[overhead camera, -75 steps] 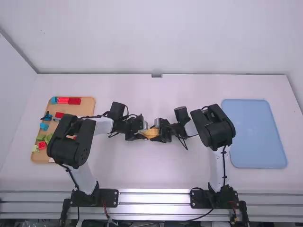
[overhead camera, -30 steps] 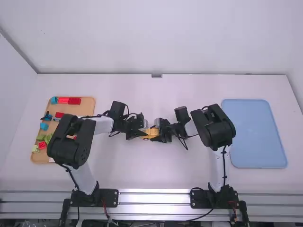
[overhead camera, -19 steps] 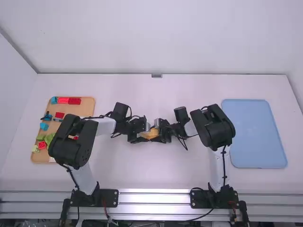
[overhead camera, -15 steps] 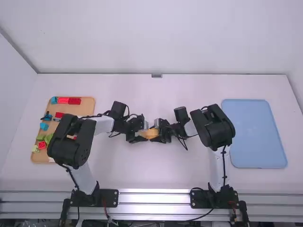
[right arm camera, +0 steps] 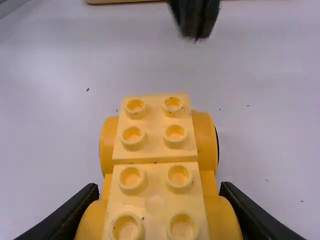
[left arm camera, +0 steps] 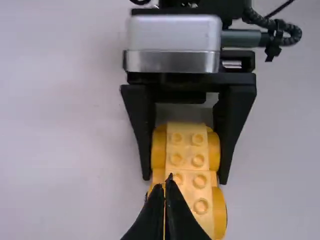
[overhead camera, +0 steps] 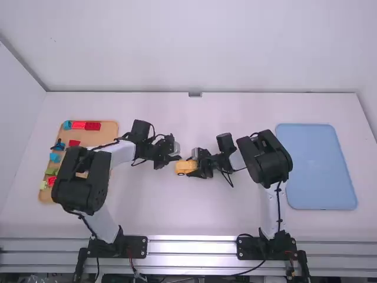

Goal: Assemble lego blocks to make yellow taxi

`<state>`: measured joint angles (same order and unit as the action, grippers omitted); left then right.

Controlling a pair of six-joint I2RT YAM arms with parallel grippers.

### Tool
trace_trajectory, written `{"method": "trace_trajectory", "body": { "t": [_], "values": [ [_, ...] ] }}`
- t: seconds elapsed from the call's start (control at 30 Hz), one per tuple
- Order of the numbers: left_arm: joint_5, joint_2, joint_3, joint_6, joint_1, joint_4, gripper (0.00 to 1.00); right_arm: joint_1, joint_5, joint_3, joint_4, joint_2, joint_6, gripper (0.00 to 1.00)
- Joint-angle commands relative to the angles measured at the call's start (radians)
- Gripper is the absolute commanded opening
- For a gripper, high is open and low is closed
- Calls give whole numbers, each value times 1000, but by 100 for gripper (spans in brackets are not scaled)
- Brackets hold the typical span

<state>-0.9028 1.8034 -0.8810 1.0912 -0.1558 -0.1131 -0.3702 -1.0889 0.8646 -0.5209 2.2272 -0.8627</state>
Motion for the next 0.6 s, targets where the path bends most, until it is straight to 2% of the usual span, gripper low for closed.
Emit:
{"method": "trace_trajectory", "body": {
  "t": [0.0,0.2,0.43,0.57],
  "values": [
    [13,59,11,-31,-25,22,2,-3,13,0,5,19,2,43],
    [76,138,11,-24,-40,4,2,-4,14,0,5,19,2,43],
    [241,185,11,-26,-47,-25,2,-4,13,1,5,19,3,43],
    [177,179,-11,-29,-44,-13,2,-3,17,0,5,19,3,44]
  ]
}}
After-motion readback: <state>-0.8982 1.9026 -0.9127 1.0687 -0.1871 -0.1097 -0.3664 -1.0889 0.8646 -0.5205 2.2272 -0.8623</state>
